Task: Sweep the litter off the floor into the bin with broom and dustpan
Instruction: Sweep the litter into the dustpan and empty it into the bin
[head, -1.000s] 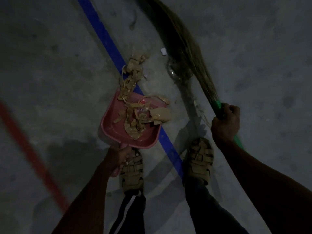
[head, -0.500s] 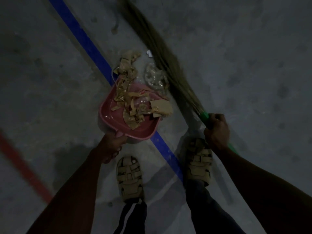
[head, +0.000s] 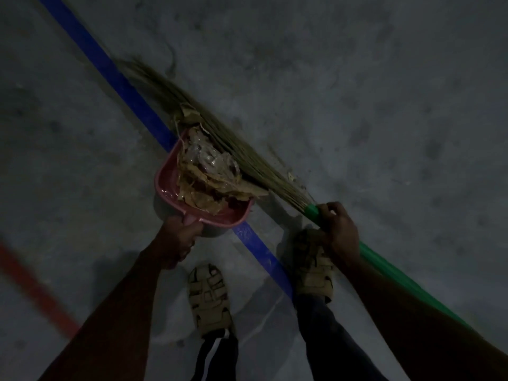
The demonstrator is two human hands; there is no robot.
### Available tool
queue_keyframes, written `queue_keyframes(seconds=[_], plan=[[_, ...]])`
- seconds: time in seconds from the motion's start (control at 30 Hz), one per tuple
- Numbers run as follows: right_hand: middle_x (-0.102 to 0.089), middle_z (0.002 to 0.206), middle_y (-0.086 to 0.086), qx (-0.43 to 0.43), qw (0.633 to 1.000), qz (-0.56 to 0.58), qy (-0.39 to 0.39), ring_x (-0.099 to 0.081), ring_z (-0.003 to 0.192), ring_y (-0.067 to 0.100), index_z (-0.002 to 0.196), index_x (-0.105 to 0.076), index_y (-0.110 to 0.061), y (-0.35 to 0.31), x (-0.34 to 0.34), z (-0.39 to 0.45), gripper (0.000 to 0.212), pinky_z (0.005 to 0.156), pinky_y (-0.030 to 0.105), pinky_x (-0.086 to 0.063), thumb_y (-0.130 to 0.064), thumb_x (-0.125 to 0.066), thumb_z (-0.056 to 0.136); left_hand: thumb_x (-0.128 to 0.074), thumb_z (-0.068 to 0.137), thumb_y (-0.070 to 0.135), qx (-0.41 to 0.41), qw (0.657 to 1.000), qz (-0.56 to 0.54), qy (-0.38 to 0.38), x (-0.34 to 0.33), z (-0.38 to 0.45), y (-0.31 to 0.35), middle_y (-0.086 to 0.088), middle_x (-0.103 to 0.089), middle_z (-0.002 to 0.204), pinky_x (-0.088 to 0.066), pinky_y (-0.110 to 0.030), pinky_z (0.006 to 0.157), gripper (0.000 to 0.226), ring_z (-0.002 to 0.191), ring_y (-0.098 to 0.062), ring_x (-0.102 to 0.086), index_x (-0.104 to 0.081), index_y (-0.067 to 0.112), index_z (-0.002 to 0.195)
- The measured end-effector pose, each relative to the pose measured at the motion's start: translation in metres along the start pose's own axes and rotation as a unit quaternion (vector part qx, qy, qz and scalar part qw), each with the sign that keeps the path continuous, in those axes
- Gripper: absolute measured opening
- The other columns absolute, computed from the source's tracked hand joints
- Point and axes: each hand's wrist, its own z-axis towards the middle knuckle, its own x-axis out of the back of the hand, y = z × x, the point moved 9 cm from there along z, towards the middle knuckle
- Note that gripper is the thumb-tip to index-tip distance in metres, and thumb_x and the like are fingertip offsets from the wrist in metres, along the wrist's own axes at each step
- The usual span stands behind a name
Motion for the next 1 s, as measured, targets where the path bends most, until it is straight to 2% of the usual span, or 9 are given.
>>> queue_keyframes(seconds=[0.07,0.17,0.23,0.33,0.53,0.83,1.0], plan=[[-0.051,0.123,0.008,-0.001,1.000,0.011,0.025,-0.051,0.090,0.015,0.126,-0.062,-0.008,-0.013,0.018,-0.007,0.043,0.072,0.032,-0.050,-0.022,-0.060,0.086,-0.059,0.098,0.022,0.016,1.000,-0.010,0.003,0.003,-0.016,0.008,-0.002,-0.042,0.044,-0.025,-0.014,0.036,0.038,0.028,-0.010,-0.034,-0.048,0.013,0.063],[-0.054,0.120,0.009,-0.019,0.998,0.015,0.053,-0.056,0.084,0.020,0.119,-0.066,-0.005,-0.033,0.047,-0.019,0.040,0.065,0.035,-0.052,-0.001,-0.068,0.080,-0.057,0.098,0.020,0.015,0.999,-0.025,0.012,0.017,-0.045,0.029,0.002,-0.042,0.040,-0.024,-0.012,0.036,0.037,0.026,-0.009,-0.034,-0.048,0.011,0.063],[-0.054,0.118,0.006,-0.025,0.998,0.010,0.064,-0.056,0.075,0.019,0.115,-0.068,-0.007,-0.049,0.069,-0.027,0.043,0.058,0.032,-0.049,0.006,-0.070,0.074,-0.057,0.097,0.021,-0.009,0.999,-0.029,0.020,0.031,-0.072,0.049,0.001,-0.043,0.041,-0.024,-0.012,0.036,0.034,0.027,-0.010,-0.034,-0.051,0.009,0.066],[-0.054,0.118,0.004,-0.019,0.996,0.000,0.083,-0.057,0.071,0.021,0.114,-0.068,-0.010,-0.079,0.112,-0.040,0.047,0.055,0.028,-0.044,0.006,-0.071,0.070,-0.060,0.095,0.025,-0.048,0.997,-0.044,0.034,0.056,-0.117,0.076,-0.002,-0.047,0.047,-0.026,-0.015,0.041,0.030,0.033,-0.013,-0.037,-0.057,0.008,0.071],[-0.051,0.122,0.001,-0.007,0.995,0.012,0.096,-0.061,0.079,0.024,0.115,-0.065,-0.012,-0.154,0.211,-0.084,0.045,0.061,0.038,-0.054,0.003,-0.067,0.073,-0.062,0.093,0.019,-0.092,0.991,-0.084,0.044,0.099,-0.238,0.114,-0.010,-0.046,0.054,-0.027,-0.017,0.040,0.026,0.034,-0.015,-0.036,-0.055,0.007,0.070],[-0.047,0.121,-0.003,0.067,0.992,0.005,0.108,-0.063,0.077,0.024,0.114,-0.064,-0.013,-0.265,0.341,-0.212,0.046,0.058,0.045,-0.056,0.006,-0.067,0.072,-0.062,0.093,0.011,-0.117,0.980,-0.148,0.064,0.161,-0.451,0.093,-0.009,-0.046,0.053,-0.027,-0.019,0.041,0.027,0.035,-0.015,-0.037,-0.052,0.009,0.067],[-0.059,0.116,0.004,0.091,0.987,0.019,0.132,-0.064,0.087,0.029,0.119,-0.069,-0.011,-0.303,0.388,-0.280,0.054,0.069,0.034,-0.052,0.008,-0.074,0.069,-0.062,0.092,0.016,-0.109,0.968,-0.218,0.063,0.170,-0.544,0.058,-0.001,-0.046,0.048,-0.027,-0.020,0.043,0.021,0.036,-0.014,-0.037,-0.058,0.009,0.073]])
